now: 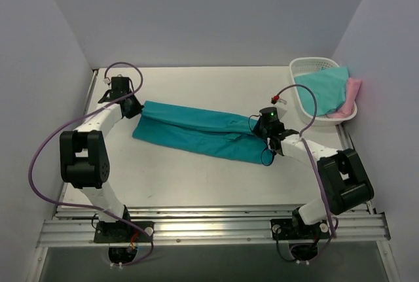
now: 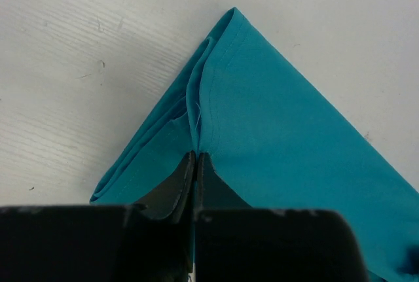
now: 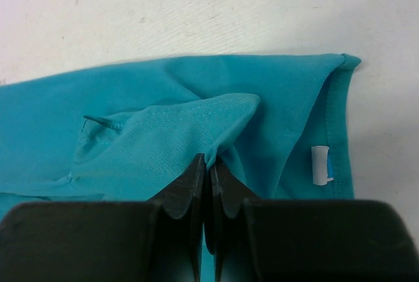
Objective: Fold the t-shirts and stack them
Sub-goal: Fold the tshirt
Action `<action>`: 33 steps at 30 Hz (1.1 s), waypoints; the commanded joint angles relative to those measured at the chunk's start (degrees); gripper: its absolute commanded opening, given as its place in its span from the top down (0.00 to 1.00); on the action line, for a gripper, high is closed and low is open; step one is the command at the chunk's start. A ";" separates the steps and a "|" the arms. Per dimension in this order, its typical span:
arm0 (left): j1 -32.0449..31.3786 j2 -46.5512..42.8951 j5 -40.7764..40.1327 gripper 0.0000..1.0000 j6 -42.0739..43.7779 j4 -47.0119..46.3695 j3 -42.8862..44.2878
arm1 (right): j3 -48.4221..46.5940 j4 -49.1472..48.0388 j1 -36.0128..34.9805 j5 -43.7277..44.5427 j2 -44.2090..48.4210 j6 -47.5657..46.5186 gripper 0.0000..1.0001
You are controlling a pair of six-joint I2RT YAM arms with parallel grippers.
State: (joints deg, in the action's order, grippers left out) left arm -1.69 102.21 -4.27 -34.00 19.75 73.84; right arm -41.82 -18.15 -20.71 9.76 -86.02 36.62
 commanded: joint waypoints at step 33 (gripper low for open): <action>-0.50 -26.45 -4.96 0.12 -4.94 -5.07 -13.46 | -17.06 10.33 -3.72 11.60 -10.74 4.77 0.43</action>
State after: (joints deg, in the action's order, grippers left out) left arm -1.85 78.13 -9.21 -40.40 16.64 61.08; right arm -56.07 -8.80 -24.10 20.10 -94.02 40.93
